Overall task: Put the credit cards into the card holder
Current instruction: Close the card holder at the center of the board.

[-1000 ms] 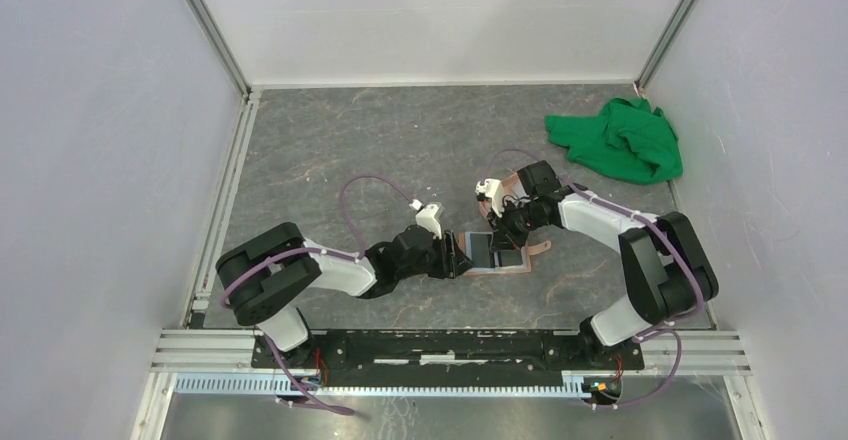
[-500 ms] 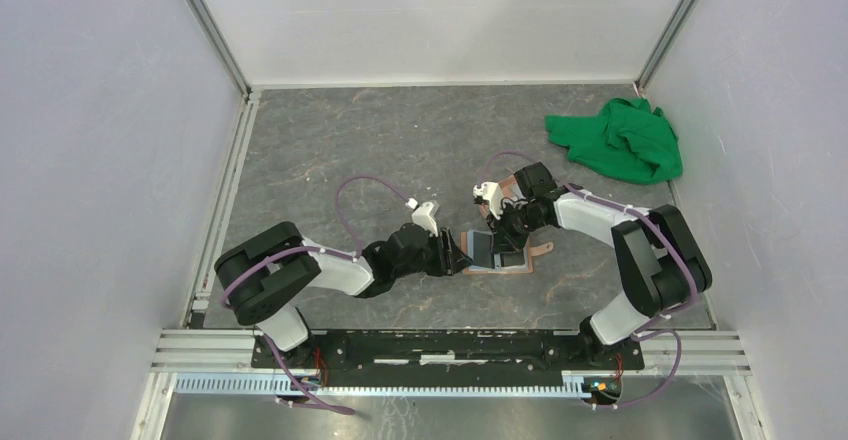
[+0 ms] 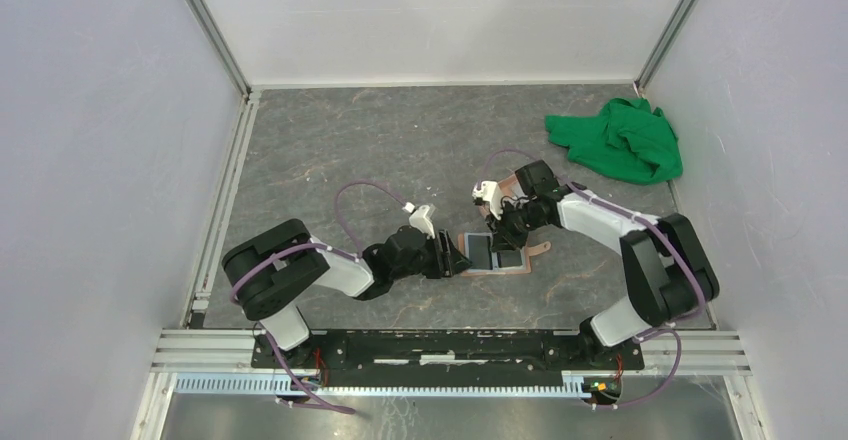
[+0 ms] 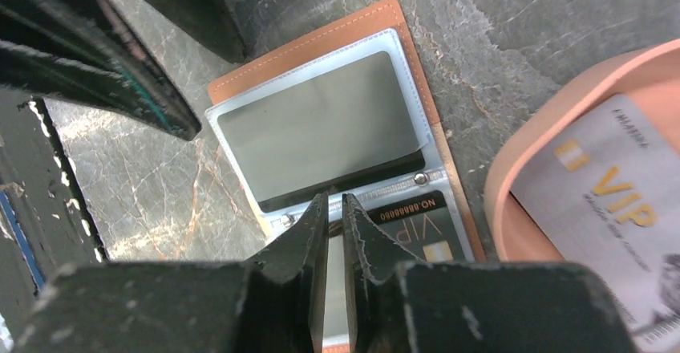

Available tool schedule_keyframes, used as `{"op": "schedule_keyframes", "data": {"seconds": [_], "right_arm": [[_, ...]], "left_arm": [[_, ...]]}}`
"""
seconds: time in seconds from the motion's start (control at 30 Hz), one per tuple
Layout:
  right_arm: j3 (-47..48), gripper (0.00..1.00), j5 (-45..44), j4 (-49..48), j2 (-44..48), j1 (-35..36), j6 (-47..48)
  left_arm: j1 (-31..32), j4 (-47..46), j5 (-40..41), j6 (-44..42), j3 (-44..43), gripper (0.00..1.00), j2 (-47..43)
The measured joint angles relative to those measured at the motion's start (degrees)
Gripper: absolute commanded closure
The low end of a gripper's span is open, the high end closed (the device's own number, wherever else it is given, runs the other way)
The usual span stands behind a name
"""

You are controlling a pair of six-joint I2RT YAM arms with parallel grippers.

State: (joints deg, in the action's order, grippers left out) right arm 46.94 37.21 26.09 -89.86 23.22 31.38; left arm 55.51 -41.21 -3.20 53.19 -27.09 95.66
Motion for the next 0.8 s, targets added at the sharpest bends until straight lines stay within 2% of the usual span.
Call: {"op": "schedule_keyframes", "data": {"seconds": [0.17,0.3,0.4,0.53,0.8], "right_arm": [[-0.1,0.69,-0.5,2.0,7.7,-0.7,4.7],[-0.7,0.69,-0.2,2.4,13.2,-3.5,7.5],[-0.5,0.71,-1.0,3.5,11.3,-5.4,9.1],[-0.5,0.71,-4.1,6.0,7.4,-6.6,10.5],[-0.4,0.73,-9.1,7.2,4.5,-6.9,11.3]], "left_arm": [[-0.9,-2.0,0.0,1.1,1.7,0.37,-0.7],[-1.6,-1.7,0.2,1.2,3.1,0.36,-2.3],[-1.8,-1.4,0.1,1.2,3.1,0.35,-2.6],[-1.8,-1.8,-0.2,2.1,3.1,0.28,-2.5],[-1.8,-3.7,-0.5,3.9,2.9,0.26,-1.1]]}}
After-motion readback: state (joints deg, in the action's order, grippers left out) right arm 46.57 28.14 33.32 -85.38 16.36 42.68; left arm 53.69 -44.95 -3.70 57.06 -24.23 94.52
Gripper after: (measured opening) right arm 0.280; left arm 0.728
